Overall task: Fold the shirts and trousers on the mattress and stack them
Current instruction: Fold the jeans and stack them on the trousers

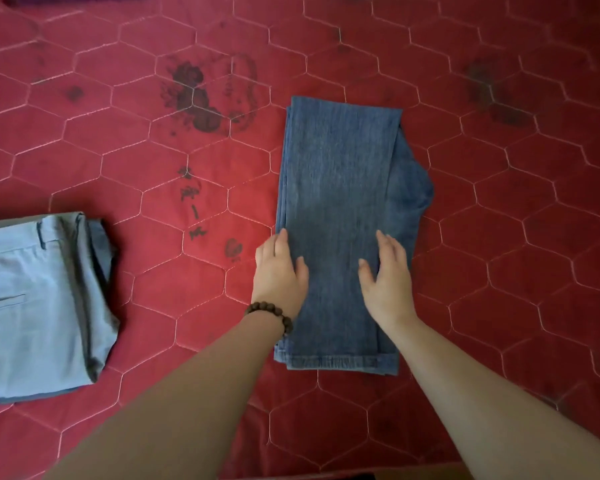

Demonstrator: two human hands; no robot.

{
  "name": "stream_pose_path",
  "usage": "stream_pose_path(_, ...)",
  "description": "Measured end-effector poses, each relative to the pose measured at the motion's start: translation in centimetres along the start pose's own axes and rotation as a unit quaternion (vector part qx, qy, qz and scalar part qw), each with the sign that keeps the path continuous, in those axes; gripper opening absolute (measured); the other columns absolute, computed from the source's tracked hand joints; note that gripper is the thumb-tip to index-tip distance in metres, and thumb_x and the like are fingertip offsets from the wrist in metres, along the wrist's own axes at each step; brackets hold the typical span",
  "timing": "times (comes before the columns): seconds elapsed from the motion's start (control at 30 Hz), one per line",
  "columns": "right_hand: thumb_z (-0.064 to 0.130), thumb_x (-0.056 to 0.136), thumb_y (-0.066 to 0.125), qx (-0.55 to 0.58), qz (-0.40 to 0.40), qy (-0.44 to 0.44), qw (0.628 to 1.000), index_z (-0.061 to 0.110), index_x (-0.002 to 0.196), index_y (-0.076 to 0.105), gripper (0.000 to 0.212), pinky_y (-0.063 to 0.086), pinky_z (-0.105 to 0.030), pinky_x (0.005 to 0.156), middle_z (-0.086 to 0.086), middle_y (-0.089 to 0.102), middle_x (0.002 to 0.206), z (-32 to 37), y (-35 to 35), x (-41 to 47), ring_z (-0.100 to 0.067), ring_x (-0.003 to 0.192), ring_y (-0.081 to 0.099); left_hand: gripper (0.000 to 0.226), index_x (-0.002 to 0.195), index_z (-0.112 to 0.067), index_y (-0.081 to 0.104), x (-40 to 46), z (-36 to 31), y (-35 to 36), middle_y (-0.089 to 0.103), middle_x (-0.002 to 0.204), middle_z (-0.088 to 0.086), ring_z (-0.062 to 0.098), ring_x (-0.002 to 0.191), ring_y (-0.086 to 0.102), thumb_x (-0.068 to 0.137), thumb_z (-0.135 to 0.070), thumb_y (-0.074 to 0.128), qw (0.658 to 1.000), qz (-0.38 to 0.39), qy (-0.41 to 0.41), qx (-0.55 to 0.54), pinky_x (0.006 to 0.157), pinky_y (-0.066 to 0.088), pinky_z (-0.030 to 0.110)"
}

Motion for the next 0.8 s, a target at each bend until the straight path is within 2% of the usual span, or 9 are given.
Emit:
stream_pose_path(0.07,0.018,0.097,0.053,0.021,-0.003,0.025,0.999,0.009,0.147,0.032,0.056,0.032,-0.029,0.112,-0.010,0.034,0.147,0.2,-0.5,2.4,-0.020,0.133,0.040,0.054,0.145,-0.003,0.030,2.4,-0.3,-0.6,0.037,0.144,0.011,0.025,0.133,0.030,0.097,-0.018,0.047,1.000,-0.016,-0.006,0.005,0.109,0.029,0.033)
stream_pose_path(0.17,0.019,0.094,0.057,0.006,0.002,0.082,0.997,0.004,0.139,0.041,0.050,0.042,-0.041,0.104,-0.013,0.040,0.139,0.1,-0.6,4.9,-0.026,0.123,0.048,0.048,0.138,-0.006,0.040,4.7,-0.2,-0.9,0.045,0.134,0.011,0.026,0.124,0.041,0.094,-0.019,0.052,0.999,-0.028,-0.036,-0.012,0.101,0.039,0.034)
stream_pose_path(0.23,0.020,0.092,0.060,-0.020,0.007,0.115,0.993,0.002,0.131,0.046,0.045,0.044,-0.044,0.099,-0.015,0.046,0.132,-0.1,-0.6,5.8,-0.030,0.118,0.051,0.036,0.126,-0.008,0.049,5.7,0.3,-1.1,0.050,0.123,0.010,0.025,0.112,0.050,0.092,-0.018,0.057,0.995,-0.046,-0.076,-0.043,0.086,0.044,0.031)
stream_pose_path(0.3,0.021,0.092,0.060,-0.039,0.017,0.138,0.990,0.001,0.125,0.049,0.040,0.046,-0.040,0.093,-0.016,0.052,0.126,-0.4,-0.5,6.5,-0.032,0.114,0.053,0.029,0.116,-0.010,0.053,6.1,0.8,-1.1,0.052,0.116,0.008,0.021,0.099,0.053,0.090,-0.021,0.060,0.991,-0.051,-0.110,-0.053,0.075,0.041,0.027)
stream_pose_path(0.37,0.021,0.093,0.059,-0.041,0.024,0.152,0.987,0.003,0.121,0.050,0.035,0.045,-0.035,0.087,-0.015,0.055,0.123,-0.6,-0.5,6.9,-0.031,0.112,0.054,0.027,0.109,-0.011,0.054,6.3,1.0,-0.9,0.052,0.111,0.007,0.018,0.090,0.051,0.089,-0.027,0.063,0.991,-0.046,-0.119,-0.048,0.071,0.040,0.027)
stream_pose_path(0.5,0.020,0.093,0.059,-0.010,-0.010,0.184,0.983,0.004,0.122,0.051,0.034,0.041,-0.029,0.081,-0.013,0.054,0.125,-0.9,-0.4,7.1,-0.028,0.109,0.056,0.019,0.093,-0.013,0.057,6.7,1.2,-0.9,0.051,0.102,0.005,0.017,0.083,0.050,0.088,-0.029,0.065,0.993,-0.049,-0.103,-0.041,0.070,0.040,0.026)
stream_pose_path(0.67,0.022,0.094,0.059,0.010,-0.014,0.194,0.981,0.007,0.122,0.051,0.033,0.037,-0.026,0.074,-0.011,0.061,0.118,-1.4,-0.3,7.4,-0.024,0.102,0.057,0.012,0.084,-0.011,0.061,7.0,1.9,-1.2,0.061,0.089,0.005,0.019,0.083,0.056,0.089,-0.022,0.063,0.989,-0.060,-0.107,-0.084,0.074,0.046,0.031)
stream_pose_path(0.8,0.025,0.094,0.059,-0.003,-0.007,0.188,0.982,0.009,0.110,0.056,0.022,0.035,-0.027,0.071,-0.006,0.063,0.107,-1.8,-0.4,7.8,-0.022,0.093,0.056,0.013,0.080,-0.015,0.058,6.8,2.4,-1.5,0.056,0.074,-0.005,0.009,0.067,0.051,0.090,-0.021,0.062,0.983,-0.072,-0.121,-0.117,0.057,0.038,0.019)
Point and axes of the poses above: each hand's wrist, its own x-axis towards the middle knuckle, its own y-axis out of the palm, z = x × y, the point moved 5 cm from there along x, towards the middle knuckle
